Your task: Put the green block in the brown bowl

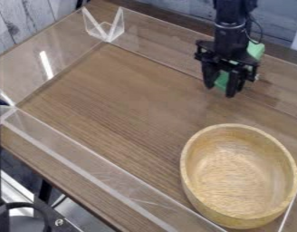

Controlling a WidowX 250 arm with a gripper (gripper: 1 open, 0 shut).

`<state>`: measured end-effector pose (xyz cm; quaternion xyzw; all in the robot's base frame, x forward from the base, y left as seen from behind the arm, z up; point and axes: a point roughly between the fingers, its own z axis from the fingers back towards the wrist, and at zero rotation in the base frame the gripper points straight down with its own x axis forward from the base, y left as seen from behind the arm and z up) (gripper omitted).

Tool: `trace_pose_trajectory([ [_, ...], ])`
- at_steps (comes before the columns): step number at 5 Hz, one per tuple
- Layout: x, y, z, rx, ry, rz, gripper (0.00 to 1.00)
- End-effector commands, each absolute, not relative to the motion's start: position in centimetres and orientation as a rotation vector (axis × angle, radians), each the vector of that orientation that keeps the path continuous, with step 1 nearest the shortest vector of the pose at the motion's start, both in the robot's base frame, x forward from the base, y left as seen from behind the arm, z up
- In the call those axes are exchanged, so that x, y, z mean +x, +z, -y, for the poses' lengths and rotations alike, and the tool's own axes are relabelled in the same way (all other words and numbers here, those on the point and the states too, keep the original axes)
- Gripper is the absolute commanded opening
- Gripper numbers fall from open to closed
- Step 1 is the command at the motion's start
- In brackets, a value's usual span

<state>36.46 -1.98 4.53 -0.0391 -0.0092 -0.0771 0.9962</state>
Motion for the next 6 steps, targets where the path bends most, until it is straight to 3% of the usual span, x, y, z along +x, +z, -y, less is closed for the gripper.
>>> trace_pose_trajectory([
  [1, 38.0, 6.7, 1.3, -0.072, -0.142, 0.097, 0.0],
  [6, 37.5, 5.3, 0.6, -0.068, -0.136, 0.093, 0.0],
])
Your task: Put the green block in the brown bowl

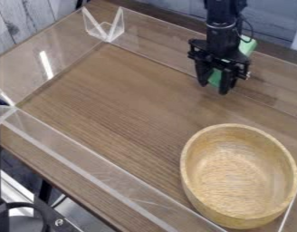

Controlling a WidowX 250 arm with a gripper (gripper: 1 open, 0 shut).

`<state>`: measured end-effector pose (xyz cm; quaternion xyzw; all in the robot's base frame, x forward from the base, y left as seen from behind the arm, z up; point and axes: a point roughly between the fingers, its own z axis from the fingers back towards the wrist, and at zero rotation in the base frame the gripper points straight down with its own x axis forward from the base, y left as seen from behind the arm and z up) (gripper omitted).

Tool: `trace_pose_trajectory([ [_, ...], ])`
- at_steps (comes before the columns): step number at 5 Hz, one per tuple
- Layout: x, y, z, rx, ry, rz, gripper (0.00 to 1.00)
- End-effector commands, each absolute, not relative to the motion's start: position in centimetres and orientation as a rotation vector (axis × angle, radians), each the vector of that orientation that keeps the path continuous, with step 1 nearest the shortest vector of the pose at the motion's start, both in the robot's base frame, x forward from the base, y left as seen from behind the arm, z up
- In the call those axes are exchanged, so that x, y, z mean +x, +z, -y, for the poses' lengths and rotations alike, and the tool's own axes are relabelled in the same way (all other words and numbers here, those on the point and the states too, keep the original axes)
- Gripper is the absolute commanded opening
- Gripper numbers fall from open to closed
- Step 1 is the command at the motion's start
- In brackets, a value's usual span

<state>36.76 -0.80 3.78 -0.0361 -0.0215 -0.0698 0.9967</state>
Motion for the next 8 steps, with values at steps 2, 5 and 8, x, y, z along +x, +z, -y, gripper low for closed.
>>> trace_pose_trajectory([
  [2, 37.4, 5.4, 0.7, -0.072, -0.146, 0.098, 0.0],
  [5, 37.3, 7.2, 0.4, -0.079, -0.154, 0.129, 0.0],
  [8, 37.9, 5.8, 1.7, -0.081, -0.186, 0.125, 0.0],
])
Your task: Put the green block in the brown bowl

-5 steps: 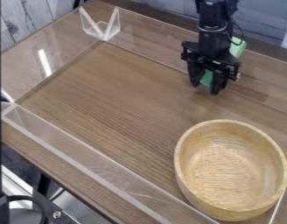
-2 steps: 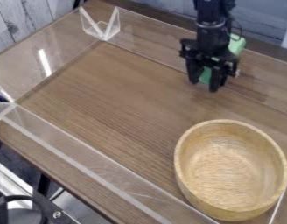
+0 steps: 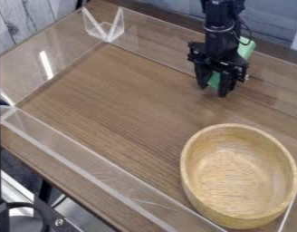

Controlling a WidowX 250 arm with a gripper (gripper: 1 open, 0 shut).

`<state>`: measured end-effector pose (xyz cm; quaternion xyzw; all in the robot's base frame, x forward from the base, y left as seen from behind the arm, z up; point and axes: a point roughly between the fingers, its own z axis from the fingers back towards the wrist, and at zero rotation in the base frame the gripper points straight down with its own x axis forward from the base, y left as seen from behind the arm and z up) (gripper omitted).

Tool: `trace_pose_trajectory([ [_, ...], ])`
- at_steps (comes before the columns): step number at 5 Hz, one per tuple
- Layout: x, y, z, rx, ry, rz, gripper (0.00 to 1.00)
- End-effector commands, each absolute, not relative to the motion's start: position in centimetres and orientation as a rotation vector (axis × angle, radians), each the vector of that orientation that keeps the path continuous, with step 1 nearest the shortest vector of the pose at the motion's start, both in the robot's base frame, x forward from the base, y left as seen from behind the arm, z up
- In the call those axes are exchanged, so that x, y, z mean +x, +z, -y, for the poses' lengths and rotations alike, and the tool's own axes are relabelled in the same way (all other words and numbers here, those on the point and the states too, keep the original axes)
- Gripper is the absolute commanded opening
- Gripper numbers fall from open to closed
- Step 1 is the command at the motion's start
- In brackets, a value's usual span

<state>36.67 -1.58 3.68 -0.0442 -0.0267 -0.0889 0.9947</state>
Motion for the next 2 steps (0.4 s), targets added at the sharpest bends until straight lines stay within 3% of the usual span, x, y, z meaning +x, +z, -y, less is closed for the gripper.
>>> trace_pose_trajectory([
  [1, 37.4, 7.1, 1.7, -0.078, -0.188, 0.142, 0.0],
  [2, 36.8, 8.6, 1.8, -0.075, -0.192, 0.162, 0.0],
])
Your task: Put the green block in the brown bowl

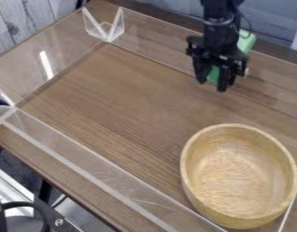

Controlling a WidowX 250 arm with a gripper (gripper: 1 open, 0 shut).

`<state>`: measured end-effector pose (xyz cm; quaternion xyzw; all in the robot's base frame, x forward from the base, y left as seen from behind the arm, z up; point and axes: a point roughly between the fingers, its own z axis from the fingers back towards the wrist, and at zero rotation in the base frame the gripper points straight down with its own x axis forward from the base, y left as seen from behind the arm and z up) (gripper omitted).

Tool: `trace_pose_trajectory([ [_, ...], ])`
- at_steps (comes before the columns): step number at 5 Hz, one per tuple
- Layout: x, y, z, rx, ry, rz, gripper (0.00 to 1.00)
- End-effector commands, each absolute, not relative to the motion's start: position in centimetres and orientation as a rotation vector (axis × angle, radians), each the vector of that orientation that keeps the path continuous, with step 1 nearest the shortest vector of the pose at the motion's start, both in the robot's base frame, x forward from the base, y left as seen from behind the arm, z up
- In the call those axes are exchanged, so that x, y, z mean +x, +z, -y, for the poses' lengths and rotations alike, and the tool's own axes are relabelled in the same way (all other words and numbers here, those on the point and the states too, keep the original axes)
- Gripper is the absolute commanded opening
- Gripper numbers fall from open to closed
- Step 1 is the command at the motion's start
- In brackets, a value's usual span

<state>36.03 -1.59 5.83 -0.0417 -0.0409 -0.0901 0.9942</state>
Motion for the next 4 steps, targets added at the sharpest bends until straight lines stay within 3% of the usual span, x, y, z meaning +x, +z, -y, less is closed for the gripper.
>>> trace_pose_trajectory([
  [1, 34.6, 10.1, 2.7, -0.076, -0.22, 0.179, 0.0],
  [2, 32.0, 11.8, 3.5, -0.079, -0.247, 0.198, 0.0],
  [4, 26.6, 11.3, 6.4, -0.093, -0.304, 0.158, 0.0],
])
